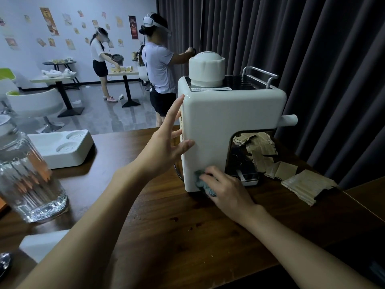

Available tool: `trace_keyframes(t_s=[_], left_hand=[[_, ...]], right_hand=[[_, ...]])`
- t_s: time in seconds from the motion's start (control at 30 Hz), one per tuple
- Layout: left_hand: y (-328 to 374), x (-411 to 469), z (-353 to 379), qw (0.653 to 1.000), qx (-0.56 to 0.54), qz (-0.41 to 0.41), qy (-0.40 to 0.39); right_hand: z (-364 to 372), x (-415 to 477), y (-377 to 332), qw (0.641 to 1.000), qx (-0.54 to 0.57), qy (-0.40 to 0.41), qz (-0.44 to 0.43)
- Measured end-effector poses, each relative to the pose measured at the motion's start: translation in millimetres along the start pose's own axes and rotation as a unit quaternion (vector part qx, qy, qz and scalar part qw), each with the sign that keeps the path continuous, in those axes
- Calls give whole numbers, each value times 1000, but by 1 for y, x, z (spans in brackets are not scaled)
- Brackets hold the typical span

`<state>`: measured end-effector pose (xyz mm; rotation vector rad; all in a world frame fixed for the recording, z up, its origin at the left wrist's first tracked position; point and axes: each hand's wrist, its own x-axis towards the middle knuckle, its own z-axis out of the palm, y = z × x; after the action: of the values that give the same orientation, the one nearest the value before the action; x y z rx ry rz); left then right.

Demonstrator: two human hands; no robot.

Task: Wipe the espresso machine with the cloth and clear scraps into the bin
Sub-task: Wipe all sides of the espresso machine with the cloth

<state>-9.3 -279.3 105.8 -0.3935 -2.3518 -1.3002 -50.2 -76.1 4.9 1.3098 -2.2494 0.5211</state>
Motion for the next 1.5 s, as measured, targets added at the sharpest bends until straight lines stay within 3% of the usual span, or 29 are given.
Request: trace_keyframes(t_s=[0.1,0.27,0.47,0.67,0.83,1.03,1.17,1.33,1.5], left_hand=[[1,-1,-3,1000,7,-6,-4],[6,2,-7,1000,25,-3,-11],[9,6,-12,999,28,-13,-18],[17,11,-15,999,36,17,9],[23,16,-20,1000,23,13,5],[27,21,-23,1000,20,12,4],[29,20,-25,1000,27,8,0],[29,20,-28,999,41,9,6],[27,26,-34,998,53,26,10]], right_hand=[[-3,4,3,1000,2,-1,-9],[-24,3,19,990,-2,124,68],[-34,24,7,997,-16,81,-5],[-70,44,24,951,-7,301,73],[-66,42,20,976,-38,211,29],[-89,68,16,937,19,340,81],[-88,76,6,956,-9,287,62],[-114,108,2,936,-39,331,114],[-108,118,-14,956,-116,251,97]])
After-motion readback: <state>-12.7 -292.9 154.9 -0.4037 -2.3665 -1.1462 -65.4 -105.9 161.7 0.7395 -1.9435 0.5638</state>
